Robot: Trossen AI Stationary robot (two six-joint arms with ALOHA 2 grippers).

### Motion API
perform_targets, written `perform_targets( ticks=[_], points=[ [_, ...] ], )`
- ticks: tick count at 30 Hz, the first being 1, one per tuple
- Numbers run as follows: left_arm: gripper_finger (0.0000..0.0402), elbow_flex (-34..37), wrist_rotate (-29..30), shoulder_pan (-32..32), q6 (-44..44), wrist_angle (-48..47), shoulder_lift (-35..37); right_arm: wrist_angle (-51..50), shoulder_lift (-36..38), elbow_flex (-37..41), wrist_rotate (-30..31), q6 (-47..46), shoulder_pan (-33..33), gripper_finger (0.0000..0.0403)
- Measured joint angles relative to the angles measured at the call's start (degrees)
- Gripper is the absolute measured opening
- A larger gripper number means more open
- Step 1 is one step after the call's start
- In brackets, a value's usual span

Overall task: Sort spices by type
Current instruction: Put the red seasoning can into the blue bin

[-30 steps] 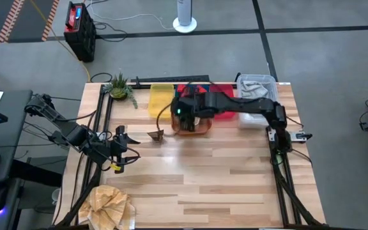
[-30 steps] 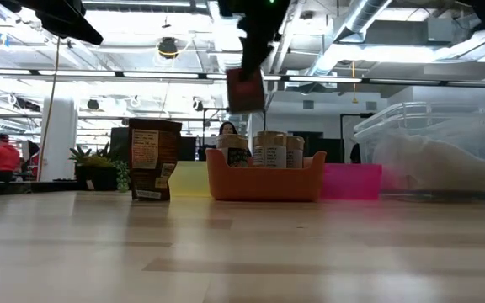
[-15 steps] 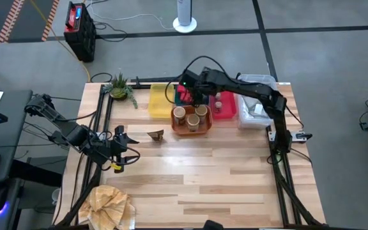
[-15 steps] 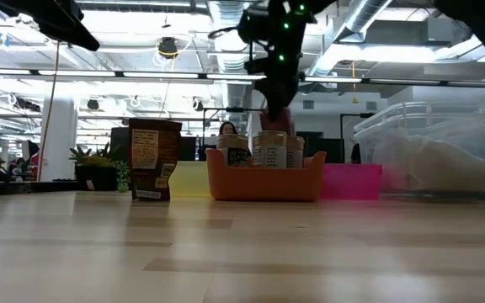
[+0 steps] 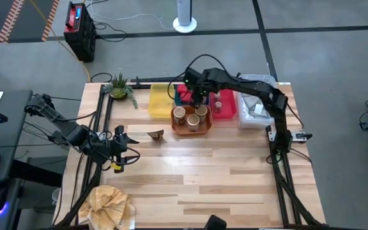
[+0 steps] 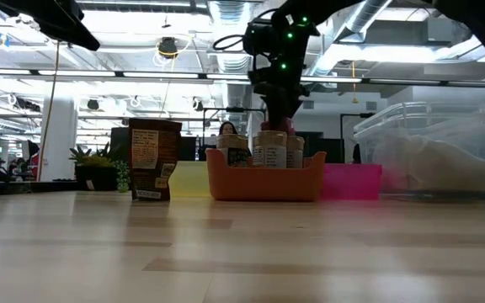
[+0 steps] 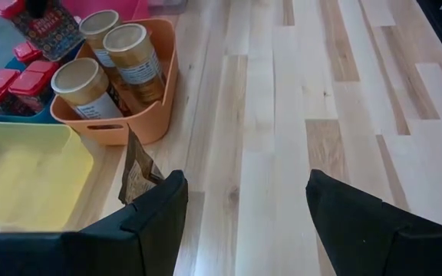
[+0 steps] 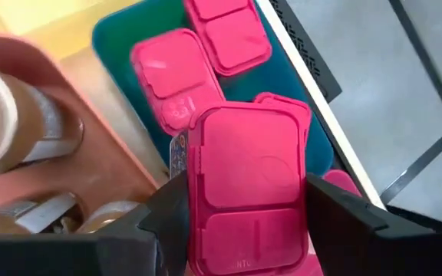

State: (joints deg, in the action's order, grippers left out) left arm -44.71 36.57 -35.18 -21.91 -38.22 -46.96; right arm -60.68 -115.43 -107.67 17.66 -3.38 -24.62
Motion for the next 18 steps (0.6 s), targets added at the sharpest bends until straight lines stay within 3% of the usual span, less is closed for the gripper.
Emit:
perform_targets(
  ticks=[18],
  points=[
    [0.0253,0.00,0.03,0.00,1.31,1.49,0.00,5.15,-0.16,2.18,1.68,2.72,-1.79,0.0235]
  ],
)
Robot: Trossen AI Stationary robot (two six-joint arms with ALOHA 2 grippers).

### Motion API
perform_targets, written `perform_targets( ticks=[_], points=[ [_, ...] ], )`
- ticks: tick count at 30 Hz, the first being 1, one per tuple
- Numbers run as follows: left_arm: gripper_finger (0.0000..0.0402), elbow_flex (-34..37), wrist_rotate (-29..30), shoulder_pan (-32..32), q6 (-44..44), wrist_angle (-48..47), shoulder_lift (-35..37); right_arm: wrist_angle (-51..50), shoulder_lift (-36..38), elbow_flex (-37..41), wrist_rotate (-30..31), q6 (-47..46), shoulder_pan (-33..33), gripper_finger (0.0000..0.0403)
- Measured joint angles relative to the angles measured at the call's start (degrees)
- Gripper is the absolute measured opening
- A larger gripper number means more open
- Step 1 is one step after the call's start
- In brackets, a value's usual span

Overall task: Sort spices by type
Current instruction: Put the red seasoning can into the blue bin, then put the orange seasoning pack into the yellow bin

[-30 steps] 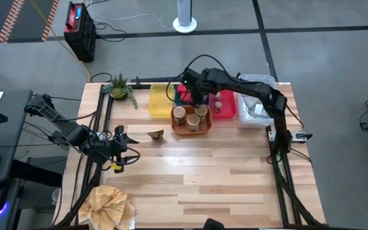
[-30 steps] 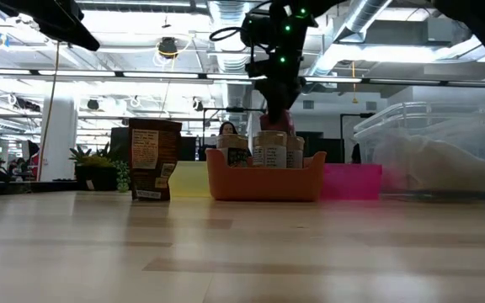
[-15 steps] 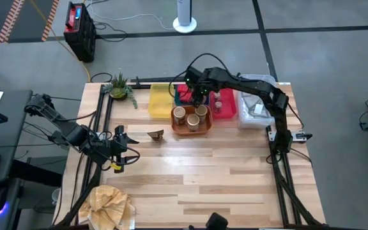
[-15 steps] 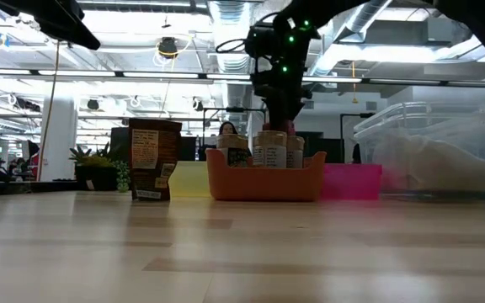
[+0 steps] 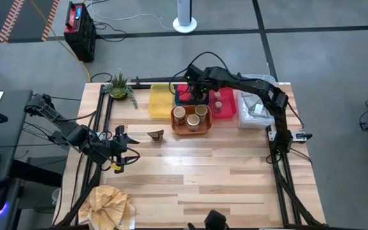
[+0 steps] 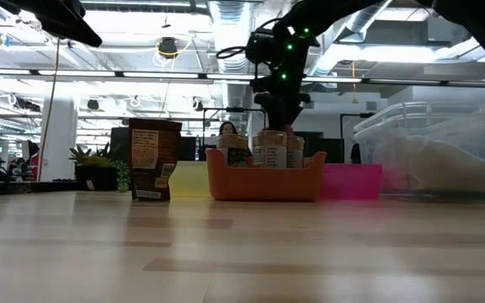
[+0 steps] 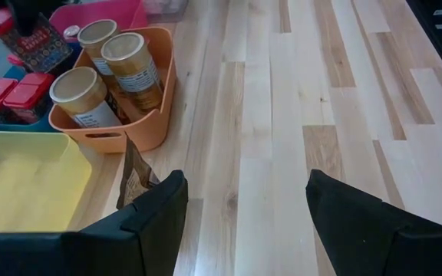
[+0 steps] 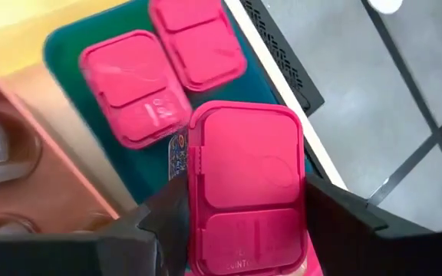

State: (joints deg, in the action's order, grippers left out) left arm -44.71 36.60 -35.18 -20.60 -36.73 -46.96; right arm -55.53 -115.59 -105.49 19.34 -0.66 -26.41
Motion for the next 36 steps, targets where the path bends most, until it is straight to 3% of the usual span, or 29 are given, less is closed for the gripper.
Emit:
perform_targets(
  ticks=[9,18,23,28,36],
  points=[
    [0.0253,0.00,-0.02,0.02,-0.04,0.00,0.00,5.32,0.06,5.78,-0.05,0.74,1.11,0.0241],
    [0.0253,0.00,-0.02,0.01,-0.07,-0.02,0.00,4.80,0.04,6.50,-1.73,1.13,1.03,0.0323],
    [0.0253,0.00,-0.16,0.02,-0.25,-0.04,0.00,0.73,0.17,2.47,-1.67,1.06,1.09,0.0350],
    [0.0253,0.00,-4.06,0.02,-1.02,-0.29,-0.10,-3.75,0.94,-2.65,-1.36,-0.71,3.07,0.0350],
    [0.0253,3.90,-2.97,0.14,-0.54,4.21,-4.63,2.42,6.58,1.34,-1.21,-0.40,11.95,0.0327]
  ],
)
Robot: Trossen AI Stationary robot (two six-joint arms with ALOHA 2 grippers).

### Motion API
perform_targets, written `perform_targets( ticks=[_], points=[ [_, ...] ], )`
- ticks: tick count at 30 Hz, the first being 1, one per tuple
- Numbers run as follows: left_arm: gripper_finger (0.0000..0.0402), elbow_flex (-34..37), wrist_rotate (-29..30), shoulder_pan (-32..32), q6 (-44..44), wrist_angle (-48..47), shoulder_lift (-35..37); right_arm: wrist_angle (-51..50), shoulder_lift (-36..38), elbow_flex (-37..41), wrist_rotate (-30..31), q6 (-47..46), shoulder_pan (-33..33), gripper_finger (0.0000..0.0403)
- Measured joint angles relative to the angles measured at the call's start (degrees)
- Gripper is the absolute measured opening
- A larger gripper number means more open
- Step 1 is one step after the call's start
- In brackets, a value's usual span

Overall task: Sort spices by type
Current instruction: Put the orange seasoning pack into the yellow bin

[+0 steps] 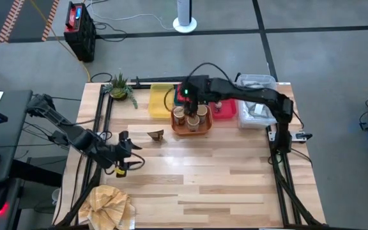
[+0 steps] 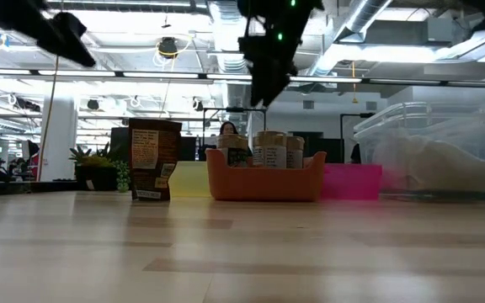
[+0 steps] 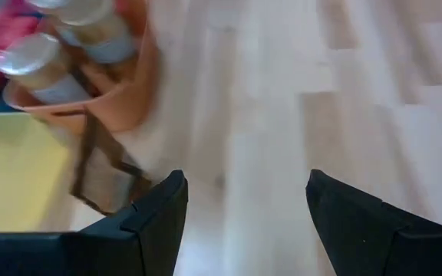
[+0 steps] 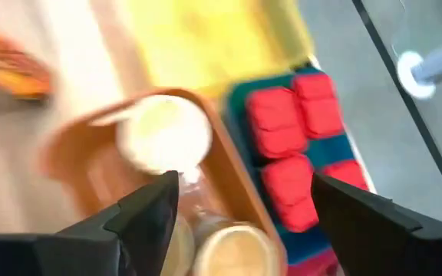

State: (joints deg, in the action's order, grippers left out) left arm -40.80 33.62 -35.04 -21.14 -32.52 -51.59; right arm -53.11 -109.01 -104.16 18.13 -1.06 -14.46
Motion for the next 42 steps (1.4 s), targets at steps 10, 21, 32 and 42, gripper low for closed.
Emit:
perform_targets(
  ticks=[10,21,32,42],
  points=[
    [0.0253,2.17,7.69,7.40,5.48,6.87,-3.04,15.95,10.21,16.82,1.32,-6.33,10.29,0.0321],
    [0.0253,2.08,-16.24,29.65,20.30,16.80,-6.76,32.43,12.45,24.83,10.21,-3.45,19.63,0.0321],
    [0.0225,2.08,-24.37,40.22,25.98,16.97,-16.19,29.69,13.36,24.90,21.01,-3.34,24.16,0.0321],
    [0.0012,2.06,-26.07,42.68,30.00,17.02,-19.72,29.39,14.27,24.89,24.02,-3.61,24.91,0.0321]
  ],
)
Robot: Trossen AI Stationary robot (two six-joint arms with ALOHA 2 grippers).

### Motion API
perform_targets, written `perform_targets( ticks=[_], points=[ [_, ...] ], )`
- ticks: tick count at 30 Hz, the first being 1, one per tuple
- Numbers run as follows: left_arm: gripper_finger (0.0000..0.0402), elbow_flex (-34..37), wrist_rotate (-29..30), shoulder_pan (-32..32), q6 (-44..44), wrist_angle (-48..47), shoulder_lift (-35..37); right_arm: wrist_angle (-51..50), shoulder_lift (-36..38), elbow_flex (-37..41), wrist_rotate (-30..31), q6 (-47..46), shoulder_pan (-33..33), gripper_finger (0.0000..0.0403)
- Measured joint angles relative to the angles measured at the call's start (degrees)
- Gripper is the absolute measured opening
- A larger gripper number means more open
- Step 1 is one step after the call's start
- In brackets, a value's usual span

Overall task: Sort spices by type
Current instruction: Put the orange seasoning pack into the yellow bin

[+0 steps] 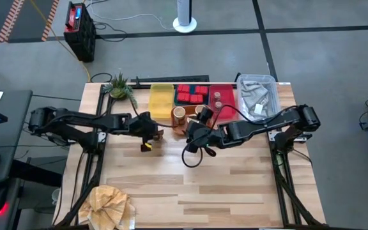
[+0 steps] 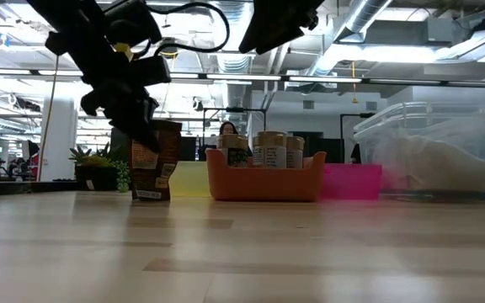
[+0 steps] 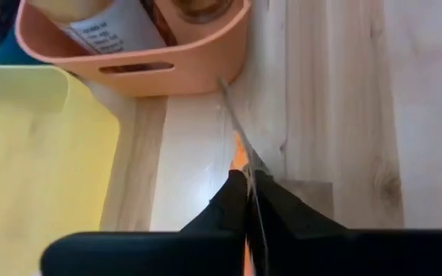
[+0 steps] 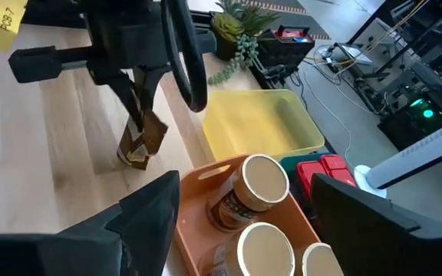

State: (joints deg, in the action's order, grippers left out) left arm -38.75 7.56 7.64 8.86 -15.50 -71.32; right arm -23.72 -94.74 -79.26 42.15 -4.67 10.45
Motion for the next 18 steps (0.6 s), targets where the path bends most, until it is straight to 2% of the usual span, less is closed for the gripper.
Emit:
perform_targets(
  ticks=[8,18],
  points=[
    [0.0001,-5.80,-0.99,3.00,3.24,-2.73,0.09,-1.59,0.00,0.00,0.37,-1.12,-0.75,0.0321],
    [0.0000,-17.13,-2.55,9.40,11.17,-8.93,0.12,-7.13,0.00,0.00,1.95,-5.44,-1.24,0.0321]
  ],
)
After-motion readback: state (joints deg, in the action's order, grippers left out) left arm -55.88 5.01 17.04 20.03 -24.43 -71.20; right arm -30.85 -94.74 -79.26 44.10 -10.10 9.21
